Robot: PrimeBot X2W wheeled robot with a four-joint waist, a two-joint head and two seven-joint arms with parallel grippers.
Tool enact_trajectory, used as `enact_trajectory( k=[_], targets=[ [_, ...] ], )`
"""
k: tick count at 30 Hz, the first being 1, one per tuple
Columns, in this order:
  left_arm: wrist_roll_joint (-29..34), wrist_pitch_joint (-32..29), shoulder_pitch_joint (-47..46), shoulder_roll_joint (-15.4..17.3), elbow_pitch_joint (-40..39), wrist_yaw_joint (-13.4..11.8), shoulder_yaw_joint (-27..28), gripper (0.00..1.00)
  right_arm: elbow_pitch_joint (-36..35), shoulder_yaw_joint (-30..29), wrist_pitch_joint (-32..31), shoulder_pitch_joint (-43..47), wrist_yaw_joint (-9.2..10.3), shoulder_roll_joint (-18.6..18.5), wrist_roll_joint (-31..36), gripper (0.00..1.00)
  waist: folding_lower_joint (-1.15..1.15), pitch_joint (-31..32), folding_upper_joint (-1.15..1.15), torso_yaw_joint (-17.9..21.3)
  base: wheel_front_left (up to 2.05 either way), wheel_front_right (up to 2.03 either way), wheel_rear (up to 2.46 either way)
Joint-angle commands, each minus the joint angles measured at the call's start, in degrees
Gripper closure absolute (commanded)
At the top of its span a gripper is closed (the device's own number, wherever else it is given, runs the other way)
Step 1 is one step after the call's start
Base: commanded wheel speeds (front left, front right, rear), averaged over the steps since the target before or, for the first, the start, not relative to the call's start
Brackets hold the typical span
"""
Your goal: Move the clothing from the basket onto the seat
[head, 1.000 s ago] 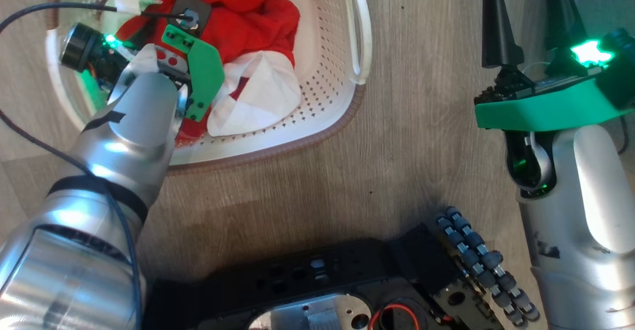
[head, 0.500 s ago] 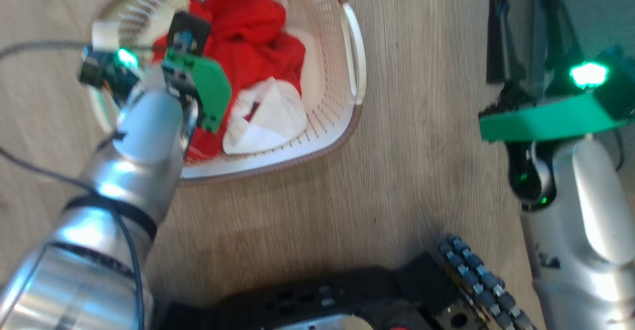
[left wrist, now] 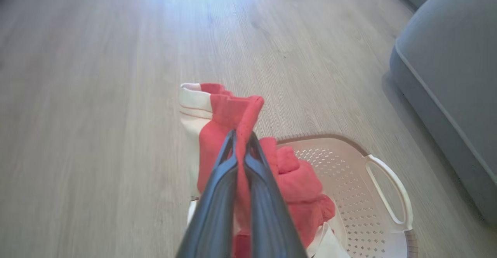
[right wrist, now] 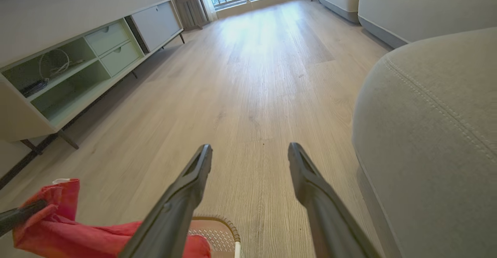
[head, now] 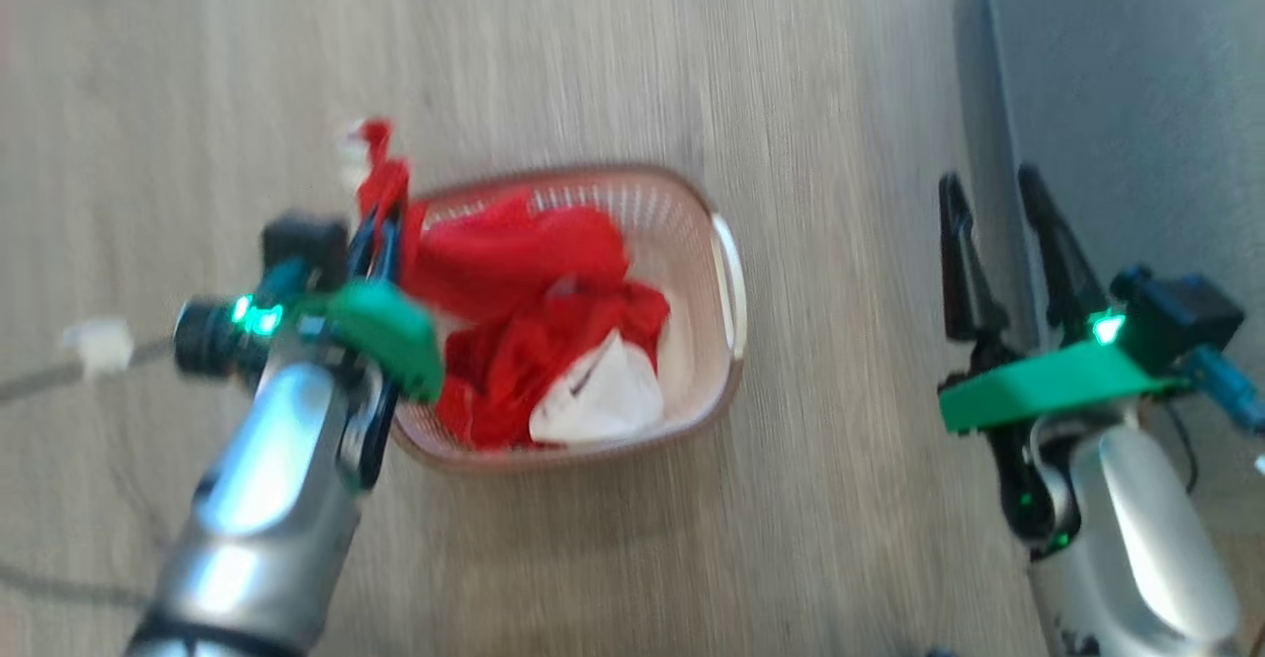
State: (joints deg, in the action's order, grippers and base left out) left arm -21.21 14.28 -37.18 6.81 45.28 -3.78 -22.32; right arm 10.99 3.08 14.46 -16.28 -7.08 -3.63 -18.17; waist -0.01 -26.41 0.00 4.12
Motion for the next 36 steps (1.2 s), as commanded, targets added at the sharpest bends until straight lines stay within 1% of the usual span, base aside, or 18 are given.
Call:
enact_trajectory(
  k=[1,7,12,19,23,36],
  targets=[
    [-0.3,0.7,3.6,2.5,-4.9,-0.9,3.2,1.00,-1.2,1.1,0.5,1.7,-0.41,0.3,0.0,0.00,0.01,9.7,0.00,-2.6,0.00,0.00,0.00],
    [0.0,0.7,14.1,3.4,-18.9,-2.1,8.6,1.00,0.0,0.9,0.5,5.0,-0.41,-0.4,0.0,0.00,0.01,15.9,0.00,-3.5,0.00,0.00,0.00],
    [0.0,0.7,20.2,4.1,-24.4,-2.6,11.1,1.00,0.5,0.9,0.5,7.1,-0.41,-1.4,0.3,0.00,0.01,19.5,0.00,-3.7,0.00,0.00,0.00],
    [0.1,0.7,24.4,5.0,-25.8,-2.8,12.0,1.00,1.4,1.9,0.5,9.0,-0.41,-2.6,0.9,0.00,0.01,22.7,0.00,-3.6,0.00,0.00,0.00],
    [0.1,0.7,25.5,4.9,-26.5,-3.1,12.0,1.00,1.9,2.2,0.5,9.9,-0.41,-3.0,1.1,0.00,0.01,24.0,0.00,-3.6,0.00,0.00,0.00],
    [0.4,0.7,25.2,4.8,-27.7,-3.2,11.1,1.00,2.6,3.5,0.5,9.7,-0.41,-3.3,1.4,0.00,0.01,23.6,0.00,-4.0,0.00,0.00,0.00]
  ],
)
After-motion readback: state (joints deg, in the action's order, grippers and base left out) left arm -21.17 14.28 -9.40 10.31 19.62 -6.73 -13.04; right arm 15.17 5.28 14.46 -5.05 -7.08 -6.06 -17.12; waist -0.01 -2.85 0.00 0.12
